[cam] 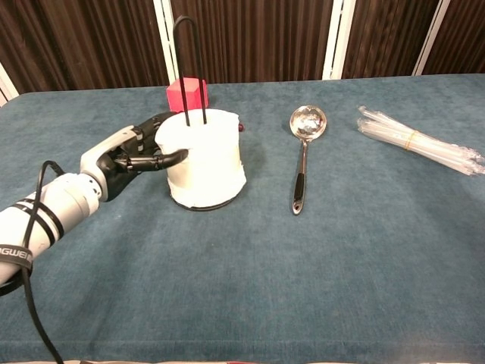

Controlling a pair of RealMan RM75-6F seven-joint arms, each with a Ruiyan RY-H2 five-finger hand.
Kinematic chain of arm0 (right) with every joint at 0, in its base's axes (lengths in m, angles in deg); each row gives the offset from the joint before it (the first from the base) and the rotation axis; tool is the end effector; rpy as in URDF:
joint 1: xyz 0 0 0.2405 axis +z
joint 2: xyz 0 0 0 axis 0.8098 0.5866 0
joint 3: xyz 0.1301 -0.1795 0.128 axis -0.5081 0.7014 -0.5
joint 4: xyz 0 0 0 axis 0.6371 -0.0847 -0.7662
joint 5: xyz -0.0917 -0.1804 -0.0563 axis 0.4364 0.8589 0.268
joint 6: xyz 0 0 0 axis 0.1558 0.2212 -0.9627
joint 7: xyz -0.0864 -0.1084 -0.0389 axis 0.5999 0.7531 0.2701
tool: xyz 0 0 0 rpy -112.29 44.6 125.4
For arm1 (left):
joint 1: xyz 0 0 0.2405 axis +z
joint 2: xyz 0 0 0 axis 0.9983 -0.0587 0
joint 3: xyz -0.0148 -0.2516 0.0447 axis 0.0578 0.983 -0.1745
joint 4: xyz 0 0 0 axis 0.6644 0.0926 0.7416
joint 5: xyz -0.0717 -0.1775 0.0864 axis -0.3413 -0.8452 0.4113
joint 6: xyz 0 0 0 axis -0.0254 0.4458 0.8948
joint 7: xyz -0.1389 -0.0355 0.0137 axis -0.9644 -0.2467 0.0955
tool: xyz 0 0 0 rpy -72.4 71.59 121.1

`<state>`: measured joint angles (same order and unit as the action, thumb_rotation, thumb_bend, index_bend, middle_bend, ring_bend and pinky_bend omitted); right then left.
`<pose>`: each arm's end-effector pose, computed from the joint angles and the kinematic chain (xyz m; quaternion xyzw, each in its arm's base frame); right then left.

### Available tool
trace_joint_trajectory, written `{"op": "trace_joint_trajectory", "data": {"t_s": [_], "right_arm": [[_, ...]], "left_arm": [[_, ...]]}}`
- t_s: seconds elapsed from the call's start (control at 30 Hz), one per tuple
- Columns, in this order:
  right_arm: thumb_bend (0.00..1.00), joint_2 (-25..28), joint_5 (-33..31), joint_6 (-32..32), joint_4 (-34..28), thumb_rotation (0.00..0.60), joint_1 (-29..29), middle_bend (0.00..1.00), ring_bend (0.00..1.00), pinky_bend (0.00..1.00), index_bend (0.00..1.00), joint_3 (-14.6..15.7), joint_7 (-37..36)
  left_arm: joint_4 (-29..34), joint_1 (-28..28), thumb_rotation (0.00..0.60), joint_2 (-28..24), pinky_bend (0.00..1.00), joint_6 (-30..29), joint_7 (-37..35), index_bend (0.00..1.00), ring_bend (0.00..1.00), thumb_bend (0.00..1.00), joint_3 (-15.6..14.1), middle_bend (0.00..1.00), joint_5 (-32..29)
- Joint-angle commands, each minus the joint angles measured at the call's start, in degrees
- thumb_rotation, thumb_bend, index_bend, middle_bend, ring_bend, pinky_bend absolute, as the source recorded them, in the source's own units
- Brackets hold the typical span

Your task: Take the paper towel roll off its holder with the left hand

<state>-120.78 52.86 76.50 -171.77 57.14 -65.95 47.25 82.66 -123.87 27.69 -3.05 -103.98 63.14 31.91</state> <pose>-0.2994 -0.1737 0.1776 0.5852 -0.3752 0.4099 0.5905 -0.1660 0.3446 -0.0767 -0.3846 -0.7007 -0.5864 0.1313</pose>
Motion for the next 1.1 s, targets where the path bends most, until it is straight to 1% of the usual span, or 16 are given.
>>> {"op": "trace_joint_trajectory", "data": {"t_s": [0.03,0.1,0.2,0.27,0.4,0.6,0.8,1.1], "right_arm": [[0.15,-0.07,-0.15,-0.19,0.04,0.600,0.04,0.00,0.00,0.07,0.00,-0.01,0.02],[0.15,-0.10,-0.15,-0.28,0.05,0.600,0.07,0.00,0.00,0.07,0.00,0.01,0.13],[0.15,-0.19,-0.09,-0.35,0.10,0.600,0.07,0.00,0.00,0.07,0.00,0.09,0.28],[0.15,-0.27,-0.09,-0.39,0.12,0.600,0.07,0.00,0.00,0.07,0.00,0.12,0.37],[0.15,-0.37,-0.19,-0.64,0.16,0.600,0.14,0.00,0.00,0.07,0.00,0.15,0.53],[0.15,-0.42,0.00,-0.59,0.15,0.600,0.10,0.00,0.00,0.07,0.00,0.25,0.63],[0.15,-0.44,0.25,-0.37,0.13,0.600,0.00,0.00,0.00,0.07,0.00,0.32,0.54],[0.15,-0.45,0.59,-0.14,0.14,0.600,-0.11,0.00,0.00,0.07,0.00,0.44,0.50]], "left_arm": [[-2.25,0.54,0.600,2.46,0.63,-2.13,3.37,0.25,0.35,0.45,1.24,0.35,-1.74],[-2.50,0.69,0.600,2.82,0.67,-2.52,4.35,0.29,0.40,0.46,1.37,0.40,-2.03],[-2.42,1.03,0.600,2.81,0.70,-3.37,5.11,0.33,0.44,0.48,1.52,0.44,-2.05],[-1.99,1.21,0.600,2.49,0.72,-4.06,5.26,0.34,0.46,0.47,1.81,0.45,-1.97],[-0.54,1.58,0.600,1.23,0.72,-6.12,6.28,0.34,0.47,0.47,2.63,0.46,-1.56],[3.42,1.23,0.600,-3.10,0.72,-8.80,8.73,0.34,0.47,0.47,5.07,0.45,-0.74],[9.28,0.35,0.600,-9.19,0.72,-10.20,12.61,0.34,0.46,0.48,8.02,0.45,-0.39],[15.63,-0.67,0.600,-15.49,0.72,-10.64,17.83,0.34,0.45,0.47,10.04,0.46,-0.46]]}}
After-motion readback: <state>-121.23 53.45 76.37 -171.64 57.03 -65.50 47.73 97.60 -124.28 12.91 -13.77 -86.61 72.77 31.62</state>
